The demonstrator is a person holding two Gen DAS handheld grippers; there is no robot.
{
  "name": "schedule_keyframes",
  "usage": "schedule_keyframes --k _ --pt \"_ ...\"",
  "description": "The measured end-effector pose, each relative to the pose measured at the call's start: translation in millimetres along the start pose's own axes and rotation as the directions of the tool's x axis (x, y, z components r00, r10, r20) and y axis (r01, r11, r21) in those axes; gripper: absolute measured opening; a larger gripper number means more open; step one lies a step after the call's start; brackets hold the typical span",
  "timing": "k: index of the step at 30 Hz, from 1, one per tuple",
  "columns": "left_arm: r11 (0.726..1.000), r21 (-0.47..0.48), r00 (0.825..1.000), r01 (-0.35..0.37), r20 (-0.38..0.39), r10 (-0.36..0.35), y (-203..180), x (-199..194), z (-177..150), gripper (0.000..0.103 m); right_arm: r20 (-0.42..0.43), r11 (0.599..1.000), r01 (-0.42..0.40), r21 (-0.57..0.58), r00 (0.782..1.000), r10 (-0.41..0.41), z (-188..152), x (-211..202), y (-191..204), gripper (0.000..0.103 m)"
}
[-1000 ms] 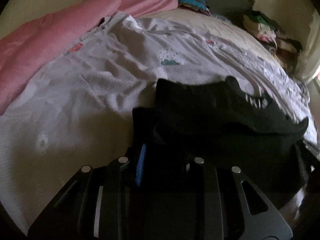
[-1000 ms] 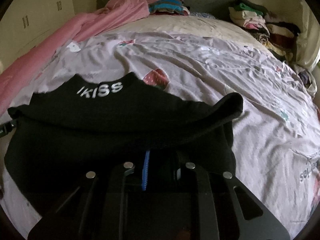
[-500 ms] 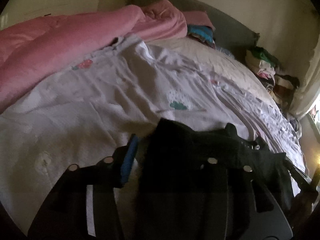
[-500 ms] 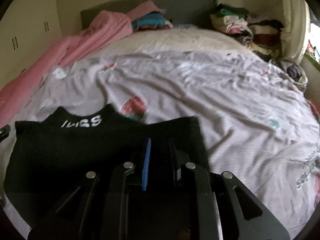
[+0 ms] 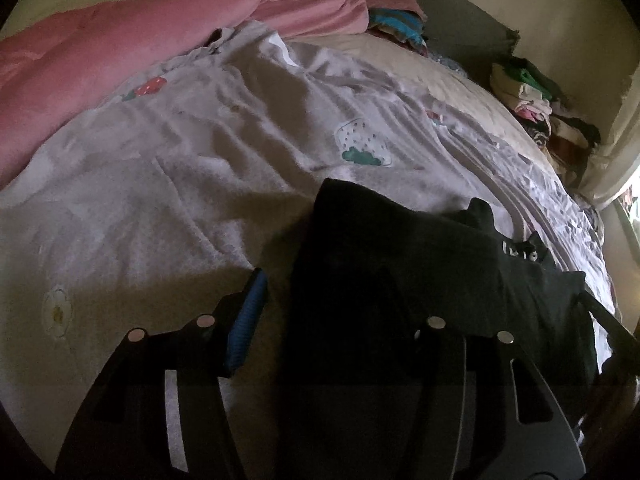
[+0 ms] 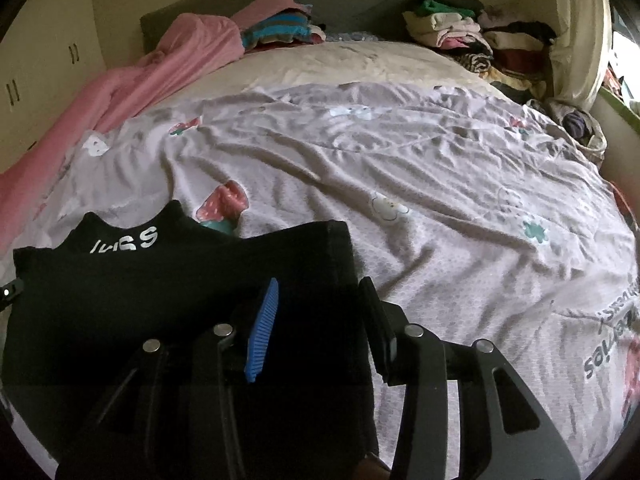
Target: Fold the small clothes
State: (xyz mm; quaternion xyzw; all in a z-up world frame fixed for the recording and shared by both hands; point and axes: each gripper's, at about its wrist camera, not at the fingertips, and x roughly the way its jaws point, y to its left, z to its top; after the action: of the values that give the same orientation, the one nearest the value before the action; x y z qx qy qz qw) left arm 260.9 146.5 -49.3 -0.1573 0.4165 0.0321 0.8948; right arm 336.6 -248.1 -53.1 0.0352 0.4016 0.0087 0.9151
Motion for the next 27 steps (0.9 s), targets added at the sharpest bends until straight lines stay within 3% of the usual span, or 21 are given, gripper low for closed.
schedule_keyframes --k 1,3,4,11,15,17,21,27 --pt "1.000 0.006 1.000 -0.004 0.000 0.004 -1 1 0 0.030 0.002 1.000 -0.005 0.001 1.000 0.005 -1 1 0 0.031" --pt "1.000 0.016 1.000 -0.009 0.006 0.009 -1 2 0 0.014 0.014 1.000 -0.021 0.013 1.000 0.021 -1 -1 -1 0.011" --pt "1.000 0.021 1.000 -0.004 0.004 0.003 -2 2 0 0.005 0.025 0.999 -0.028 0.019 0.999 0.027 -2 -3 -2 0.008" --pt "0.997 0.075 0.990 -0.011 0.144 0.000 -9 -34 8 0.003 0.125 0.996 -0.062 0.059 0.991 0.054 0 -35 -10 0.006" --pt "0.997 0.078 0.979 0.001 0.205 -0.017 -14 -47 15 0.003 0.215 0.996 -0.069 0.064 0.975 0.054 8 -58 -15 0.006" --pt "0.997 0.075 0.980 -0.019 0.199 0.003 -18 -41 19 0.003 0.227 0.996 -0.062 0.061 0.973 0.047 12 -60 -17 0.006" --pt "0.995 0.077 0.988 -0.060 0.147 0.049 -19 -21 19 0.004 0.173 0.997 -0.028 0.067 0.985 0.016 11 -43 -17 0.006" --pt "0.995 0.080 0.992 -0.067 0.109 0.058 -13 -11 14 0.004 0.135 0.997 0.009 0.075 0.991 -0.019 -1 -25 -14 0.006"
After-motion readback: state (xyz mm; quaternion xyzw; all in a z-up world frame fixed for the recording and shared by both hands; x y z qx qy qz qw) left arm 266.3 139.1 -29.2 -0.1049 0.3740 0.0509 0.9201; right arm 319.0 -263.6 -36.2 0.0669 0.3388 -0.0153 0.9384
